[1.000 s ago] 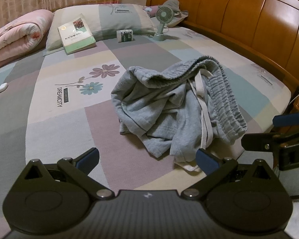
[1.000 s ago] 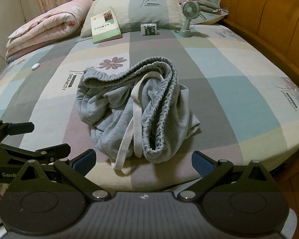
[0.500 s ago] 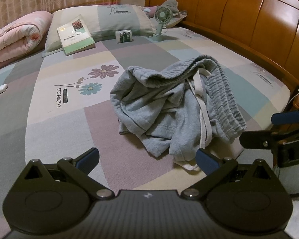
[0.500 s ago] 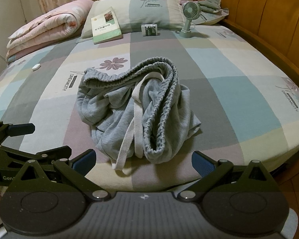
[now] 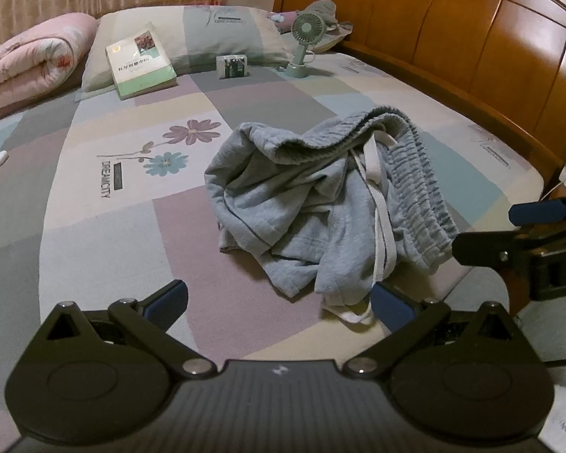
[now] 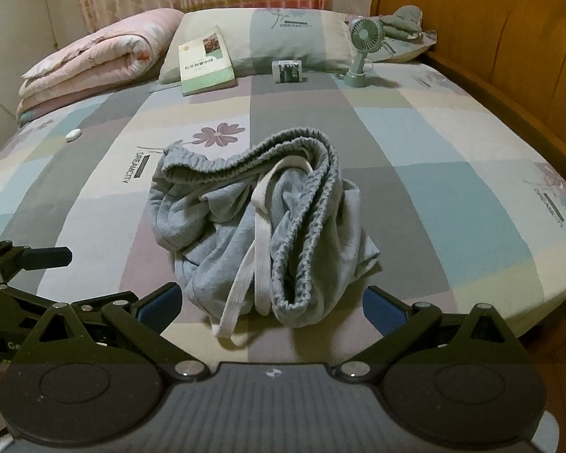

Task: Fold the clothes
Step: 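Approach the crumpled grey sweatpants with both grippers open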

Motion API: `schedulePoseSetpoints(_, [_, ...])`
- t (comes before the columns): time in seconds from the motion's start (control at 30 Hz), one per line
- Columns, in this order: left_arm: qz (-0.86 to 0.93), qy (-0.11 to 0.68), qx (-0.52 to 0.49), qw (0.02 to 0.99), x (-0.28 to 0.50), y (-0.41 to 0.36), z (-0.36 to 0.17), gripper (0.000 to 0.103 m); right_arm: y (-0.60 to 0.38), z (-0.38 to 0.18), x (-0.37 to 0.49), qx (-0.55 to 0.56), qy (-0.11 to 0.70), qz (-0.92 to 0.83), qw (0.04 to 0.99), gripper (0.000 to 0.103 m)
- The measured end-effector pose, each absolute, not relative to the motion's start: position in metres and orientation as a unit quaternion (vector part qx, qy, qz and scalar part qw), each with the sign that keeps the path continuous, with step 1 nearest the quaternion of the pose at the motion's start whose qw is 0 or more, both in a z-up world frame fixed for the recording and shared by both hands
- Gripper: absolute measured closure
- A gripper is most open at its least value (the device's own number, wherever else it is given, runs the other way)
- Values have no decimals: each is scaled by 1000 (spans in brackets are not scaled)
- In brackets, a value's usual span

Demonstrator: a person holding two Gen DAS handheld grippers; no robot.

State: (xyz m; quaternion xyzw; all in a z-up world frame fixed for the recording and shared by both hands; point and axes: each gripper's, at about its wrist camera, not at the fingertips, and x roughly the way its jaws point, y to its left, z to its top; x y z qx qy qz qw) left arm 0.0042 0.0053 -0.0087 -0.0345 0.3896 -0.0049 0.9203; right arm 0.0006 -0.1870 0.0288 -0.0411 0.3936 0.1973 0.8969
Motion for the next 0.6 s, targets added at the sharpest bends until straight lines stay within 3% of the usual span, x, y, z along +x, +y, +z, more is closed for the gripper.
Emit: schedulePoseSetpoints(0.6, [-24, 388, -44, 920, 19, 11, -16, 1, -184, 27, 5, -64, 361, 232, 901, 0])
